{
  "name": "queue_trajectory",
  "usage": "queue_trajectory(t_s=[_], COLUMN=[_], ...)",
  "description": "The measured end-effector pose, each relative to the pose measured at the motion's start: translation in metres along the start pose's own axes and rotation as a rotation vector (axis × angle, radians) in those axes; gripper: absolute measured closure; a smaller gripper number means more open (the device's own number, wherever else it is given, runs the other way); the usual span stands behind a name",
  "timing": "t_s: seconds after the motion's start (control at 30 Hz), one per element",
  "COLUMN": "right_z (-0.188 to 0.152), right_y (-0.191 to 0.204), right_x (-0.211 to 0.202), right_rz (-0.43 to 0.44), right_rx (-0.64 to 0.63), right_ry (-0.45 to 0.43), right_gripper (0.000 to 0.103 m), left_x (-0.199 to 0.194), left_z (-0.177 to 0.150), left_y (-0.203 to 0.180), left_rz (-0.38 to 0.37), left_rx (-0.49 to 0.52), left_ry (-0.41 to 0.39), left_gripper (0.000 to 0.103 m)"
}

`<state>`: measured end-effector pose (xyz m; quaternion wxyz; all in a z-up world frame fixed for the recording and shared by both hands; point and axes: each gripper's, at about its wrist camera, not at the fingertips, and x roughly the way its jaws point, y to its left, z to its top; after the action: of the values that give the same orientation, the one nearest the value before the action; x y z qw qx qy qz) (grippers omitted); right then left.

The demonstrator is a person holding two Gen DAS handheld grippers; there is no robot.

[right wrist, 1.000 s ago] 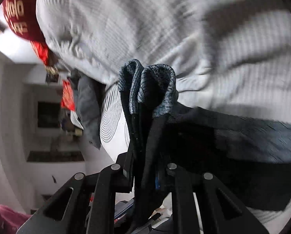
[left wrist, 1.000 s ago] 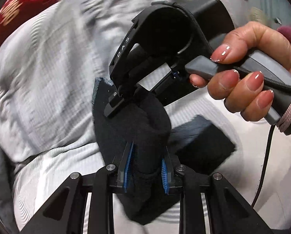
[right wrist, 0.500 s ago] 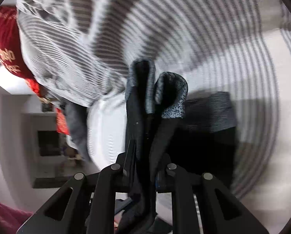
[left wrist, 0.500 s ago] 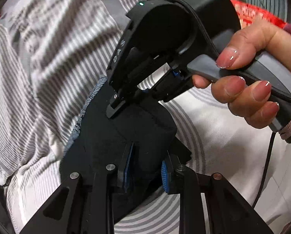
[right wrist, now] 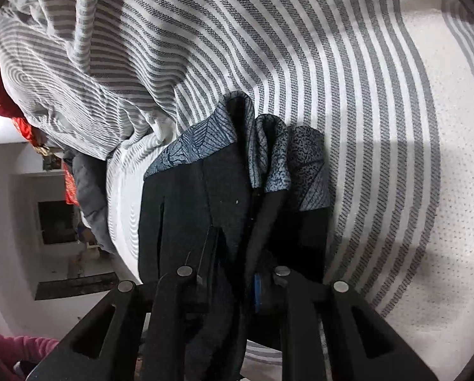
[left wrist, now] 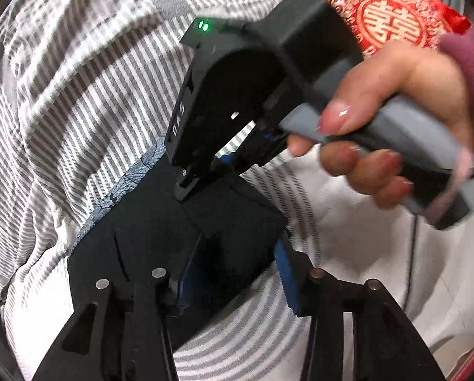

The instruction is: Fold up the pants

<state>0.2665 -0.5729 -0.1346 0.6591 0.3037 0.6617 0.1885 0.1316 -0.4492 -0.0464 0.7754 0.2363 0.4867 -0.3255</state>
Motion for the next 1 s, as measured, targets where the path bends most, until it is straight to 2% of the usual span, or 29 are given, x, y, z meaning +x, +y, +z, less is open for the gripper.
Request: queue_trajectory(t_s=[0.1, 0.17, 0.2, 0.23, 0.3, 0.33, 0.43, 0.5, 0.6, 0.67, 0.73, 0.87, 0.9, 0.97, 1.0], right_z=[0.003, 0.001, 0.000, -0.002, -0.006, -0.009, -0.018, -0.021, -0.018, -0.012, -0.009, -0.022, -0.029, -0.042, -0.049], right_y=[0.010, 0.013, 0.014, 0.017, 0.027, 0.035, 0.058, 0.072, 0.094, 0.104, 0.106, 0.097, 0.093, 0.081, 0.073], right_x=[0.003, -0.003, -0.009, -0.015, -0.026, -0.032, -0.041, -0.042, -0.036, -0.024, -0.010, 0.009, 0.016, 0.034, 0.038], right_rz=[-0.083, -0.132, -0.180, -0.243, -0.353, -0.413, -0.530, -0.570, -0.553, -0.540, -0.523, -0.528, -0.554, -0.607, -0.603], right_rx=[-0.004, 0.002, -0.001, -0.012, -0.042, -0.059, -0.105, -0.141, -0.187, -0.204, -0.202, -0.191, -0.200, -0.217, -0.216], right_ry=[-0.001, -0.008, -0.015, -0.024, -0.050, -0.065, -0.102, -0.134, -0.187, -0.195, -0.164, -0.098, -0.077, -0.032, -0.051], right_gripper=[0.066, 0.062, 0.054, 0.040, 0.028, 0.026, 0.025, 0.025, 0.025, 0.029, 0.057, 0.058, 0.058, 0.054, 0.053], left_x=[-0.014, -0.023, -0.026, -0.029, -0.032, -0.033, -0.027, -0.017, -0.001, 0.014, 0.029, 0.050, 0.052, 0.056, 0.057], left_z=[-0.004, -0.007, -0.008, -0.008, -0.009, -0.010, -0.015, -0.019, -0.019, -0.021, -0.027, -0.046, -0.050, -0.058, -0.062], left_y=[0.002, 0.013, 0.021, 0.031, 0.053, 0.069, 0.110, 0.138, 0.173, 0.192, 0.203, 0.197, 0.194, 0.187, 0.186], left_rz=[-0.004, -0.009, -0.004, 0.007, 0.030, 0.043, 0.096, 0.140, 0.143, 0.135, 0.133, 0.122, 0.124, 0.156, 0.153], left_rx=[0.003, -0.031, -0.050, -0.071, -0.125, -0.165, -0.265, -0.323, -0.405, -0.470, -0.529, -0.556, -0.556, -0.555, -0.562], left_ry=[0.001, 0.009, 0.012, 0.016, 0.033, 0.045, 0.084, 0.121, 0.138, 0.170, 0.203, 0.271, 0.271, 0.256, 0.252], left_gripper=[0.056, 0.056, 0.056, 0.056, 0.056, 0.056, 0.056, 0.056, 0.056, 0.056, 0.056, 0.056, 0.055, 0.047, 0.047])
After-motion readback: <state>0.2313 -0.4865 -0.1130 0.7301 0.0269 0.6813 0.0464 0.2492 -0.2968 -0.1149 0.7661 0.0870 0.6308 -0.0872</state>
